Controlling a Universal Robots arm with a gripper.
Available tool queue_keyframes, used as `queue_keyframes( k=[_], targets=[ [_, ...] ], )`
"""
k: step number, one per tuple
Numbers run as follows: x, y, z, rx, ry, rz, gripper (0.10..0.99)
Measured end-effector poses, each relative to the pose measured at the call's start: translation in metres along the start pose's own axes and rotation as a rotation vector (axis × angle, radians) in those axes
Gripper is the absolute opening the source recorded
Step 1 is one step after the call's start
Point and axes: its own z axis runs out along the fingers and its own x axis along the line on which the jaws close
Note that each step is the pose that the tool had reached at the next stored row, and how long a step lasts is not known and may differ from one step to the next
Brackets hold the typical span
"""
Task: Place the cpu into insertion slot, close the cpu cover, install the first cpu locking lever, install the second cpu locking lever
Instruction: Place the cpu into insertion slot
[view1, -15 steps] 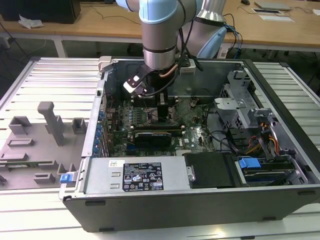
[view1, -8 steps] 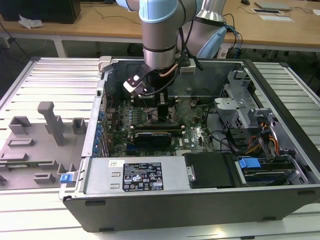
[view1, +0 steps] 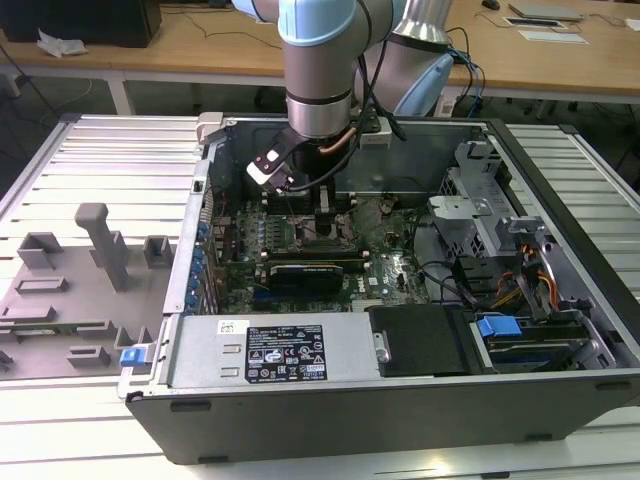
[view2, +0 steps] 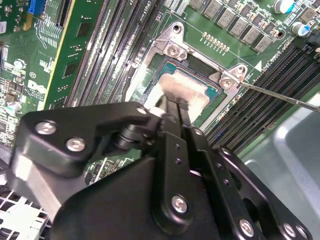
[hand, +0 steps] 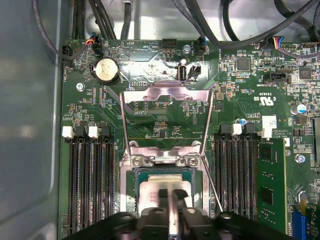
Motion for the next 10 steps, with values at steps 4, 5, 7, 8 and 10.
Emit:
queue_keyframes(
  k=[4,5,7,8,10],
  targets=[
    [0.0000,0.0000,-0.0001,0.000,-0.0001,0.000,0.106],
    [0.0000,0.0000,-0.0001,0.000,-0.0001,0.000,0.106],
    [0.0000,0.0000,-0.0002,0.000,0.0005,0.000,0.106],
    [-0.0001,0.0000,-0.0003,0.000,0.0082,0.001,0.106],
    [0.0000,0.0000,-0.0002,0.000,0.0214,0.002,0.106]
  ],
)
